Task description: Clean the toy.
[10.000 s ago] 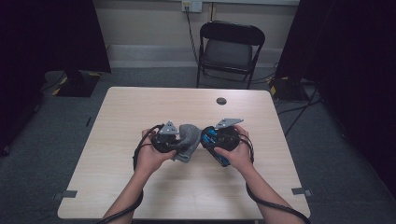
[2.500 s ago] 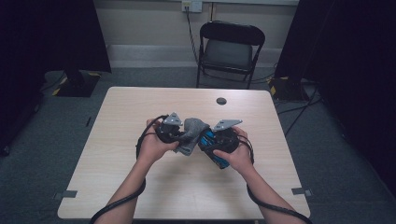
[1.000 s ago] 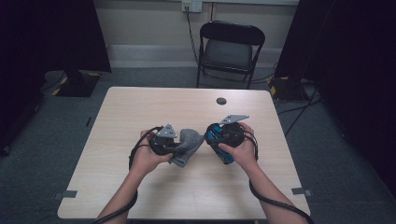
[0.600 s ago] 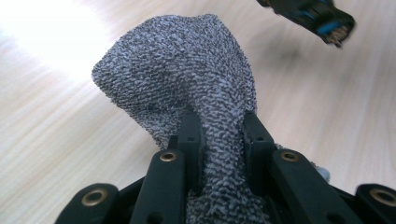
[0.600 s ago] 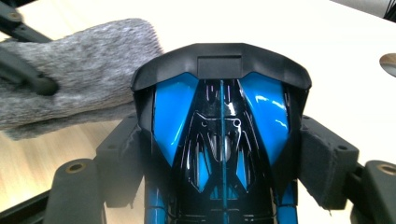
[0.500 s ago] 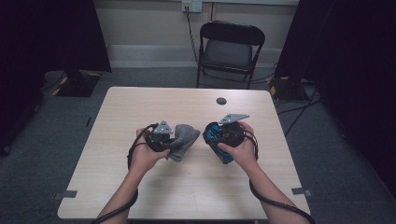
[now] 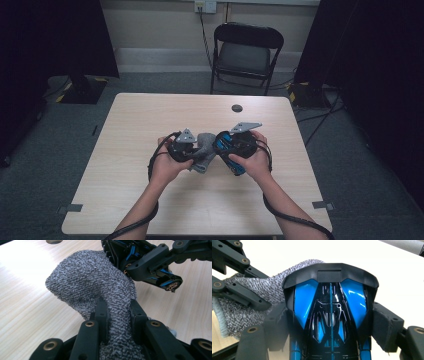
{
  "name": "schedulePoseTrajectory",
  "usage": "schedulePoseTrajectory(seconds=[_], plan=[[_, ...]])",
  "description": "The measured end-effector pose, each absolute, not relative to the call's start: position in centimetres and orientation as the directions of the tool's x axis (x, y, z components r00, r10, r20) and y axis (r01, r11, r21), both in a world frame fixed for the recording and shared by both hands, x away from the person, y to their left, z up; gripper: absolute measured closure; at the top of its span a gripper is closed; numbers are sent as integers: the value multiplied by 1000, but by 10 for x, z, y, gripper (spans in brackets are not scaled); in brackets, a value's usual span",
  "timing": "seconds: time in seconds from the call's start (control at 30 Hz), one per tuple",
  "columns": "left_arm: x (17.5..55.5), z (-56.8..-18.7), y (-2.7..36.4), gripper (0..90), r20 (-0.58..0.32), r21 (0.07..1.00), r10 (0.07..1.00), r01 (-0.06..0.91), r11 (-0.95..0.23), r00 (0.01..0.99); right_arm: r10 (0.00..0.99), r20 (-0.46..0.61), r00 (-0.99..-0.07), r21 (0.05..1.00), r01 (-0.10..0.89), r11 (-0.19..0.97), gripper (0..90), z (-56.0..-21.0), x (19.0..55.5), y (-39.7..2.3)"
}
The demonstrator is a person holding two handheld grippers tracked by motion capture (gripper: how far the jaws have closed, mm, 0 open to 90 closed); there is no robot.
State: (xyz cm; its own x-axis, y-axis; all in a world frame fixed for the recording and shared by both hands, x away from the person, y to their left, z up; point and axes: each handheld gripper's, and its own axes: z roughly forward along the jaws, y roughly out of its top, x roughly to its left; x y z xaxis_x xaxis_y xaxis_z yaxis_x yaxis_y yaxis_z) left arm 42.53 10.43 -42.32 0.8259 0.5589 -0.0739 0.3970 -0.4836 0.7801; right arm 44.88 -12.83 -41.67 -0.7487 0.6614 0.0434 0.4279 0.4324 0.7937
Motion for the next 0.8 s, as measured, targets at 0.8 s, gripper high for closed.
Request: schedulePoseTrajectory(seconds=[0.8], plan=[[418, -440, 78, 737, -113, 770, 516, 403, -495, 849, 686, 45, -726, 810, 429, 401, 255, -406, 454, -117]])
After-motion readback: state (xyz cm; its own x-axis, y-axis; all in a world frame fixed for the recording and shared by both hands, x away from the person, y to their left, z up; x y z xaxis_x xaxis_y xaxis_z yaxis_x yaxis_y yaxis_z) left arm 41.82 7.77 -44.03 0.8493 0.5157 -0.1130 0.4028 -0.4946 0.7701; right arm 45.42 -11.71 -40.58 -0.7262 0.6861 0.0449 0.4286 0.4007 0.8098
